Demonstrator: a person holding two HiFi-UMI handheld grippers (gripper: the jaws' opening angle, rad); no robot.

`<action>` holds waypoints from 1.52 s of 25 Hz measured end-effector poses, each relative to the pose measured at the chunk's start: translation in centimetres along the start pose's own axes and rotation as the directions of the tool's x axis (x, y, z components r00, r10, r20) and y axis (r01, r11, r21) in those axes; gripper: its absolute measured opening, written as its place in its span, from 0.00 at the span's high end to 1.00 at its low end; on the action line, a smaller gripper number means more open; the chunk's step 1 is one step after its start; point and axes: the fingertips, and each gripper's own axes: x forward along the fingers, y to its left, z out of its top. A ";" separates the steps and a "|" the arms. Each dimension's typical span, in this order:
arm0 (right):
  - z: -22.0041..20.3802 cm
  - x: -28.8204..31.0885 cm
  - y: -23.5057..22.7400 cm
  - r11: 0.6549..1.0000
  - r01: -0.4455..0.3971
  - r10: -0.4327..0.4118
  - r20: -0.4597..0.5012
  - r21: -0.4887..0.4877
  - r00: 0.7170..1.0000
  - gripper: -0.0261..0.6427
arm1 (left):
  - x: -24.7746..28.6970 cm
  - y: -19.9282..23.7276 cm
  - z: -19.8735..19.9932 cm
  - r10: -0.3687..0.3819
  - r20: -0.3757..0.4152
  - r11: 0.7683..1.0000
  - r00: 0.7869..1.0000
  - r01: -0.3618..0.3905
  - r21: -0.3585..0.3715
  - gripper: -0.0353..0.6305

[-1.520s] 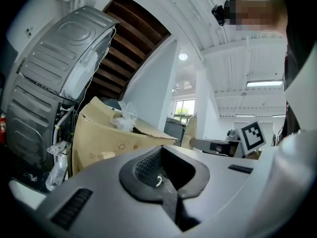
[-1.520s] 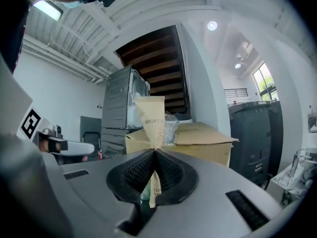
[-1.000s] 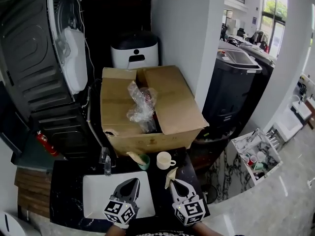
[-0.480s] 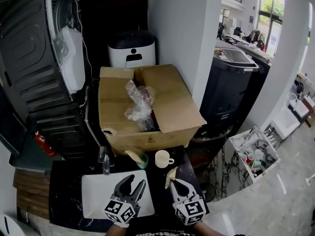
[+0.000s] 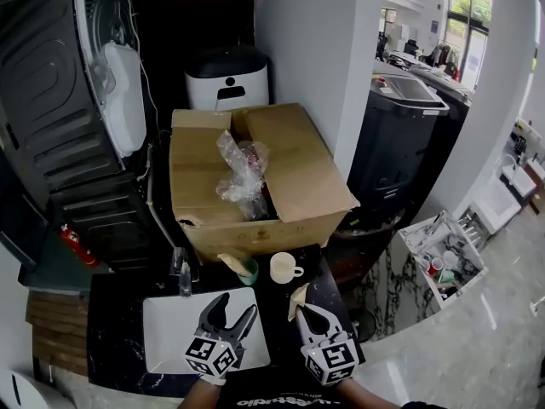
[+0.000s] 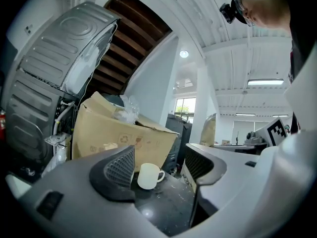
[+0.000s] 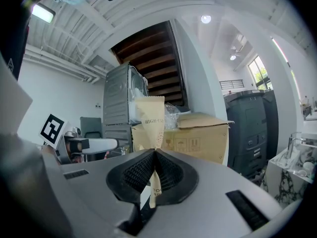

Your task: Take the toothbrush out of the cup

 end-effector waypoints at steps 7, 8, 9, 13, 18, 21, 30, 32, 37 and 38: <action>0.1 0.3 0.0 1.000 -0.002 0.002 0.006 -0.017 1.000 0.90 | 1.9 2.6 -2.6 0.040 -0.015 0.997 0.999 -0.041 -0.067 0.48; -0.1 0.4 -0.1 1.000 -0.002 0.002 0.003 -0.014 1.000 0.90 | 2.4 3.0 -3.0 0.046 -0.021 0.997 0.999 -0.047 -0.063 0.48; -0.2 0.5 -0.1 1.000 -0.002 0.002 0.001 -0.013 1.000 0.90 | 2.8 3.5 -3.3 0.052 -0.026 0.997 0.998 -0.053 -0.057 0.48; -0.2 0.4 0.1 1.000 -0.007 0.007 -0.002 -0.016 1.000 0.90 | 4.7 5.6 -4.5 0.082 -0.029 0.996 0.996 -0.083 -0.032 0.48; -0.8 0.0 -0.5 1.000 0.003 -0.003 -0.015 -0.011 1.000 0.90 | 7.3 8.5 -6.1 0.116 -0.047 0.993 0.992 -0.117 -0.034 0.48; -0.9 -0.2 -1.1 1.000 0.019 -0.019 -0.016 -0.006 1.000 0.90 | 8.4 10.3 -7.5 0.137 -0.087 0.989 0.987 -0.142 -0.050 0.48; -1.5 -1.0 -1.7 0.999 0.040 -0.040 -0.036 -0.005 0.999 0.90 | 11.7 14.2 -10.0 0.193 -0.169 0.974 0.967 -0.209 -0.083 0.54; -1.5 -1.1 -1.6 0.999 0.038 -0.038 -0.035 -0.010 0.999 0.90 | 12.0 14.2 -9.8 0.185 -0.168 0.976 0.968 -0.201 -0.083 0.63; -1.2 -1.2 -1.7 0.999 0.037 -0.037 -0.035 -0.010 0.999 0.90 | 12.1 14.0 -9.1 0.176 -0.150 0.978 0.973 -0.191 -0.087 0.82; -1.2 -1.2 -1.7 0.999 0.037 -0.037 -0.034 -0.008 0.999 0.90 | 12.2 13.9 -8.9 0.171 -0.146 0.979 0.974 -0.185 -0.087 0.85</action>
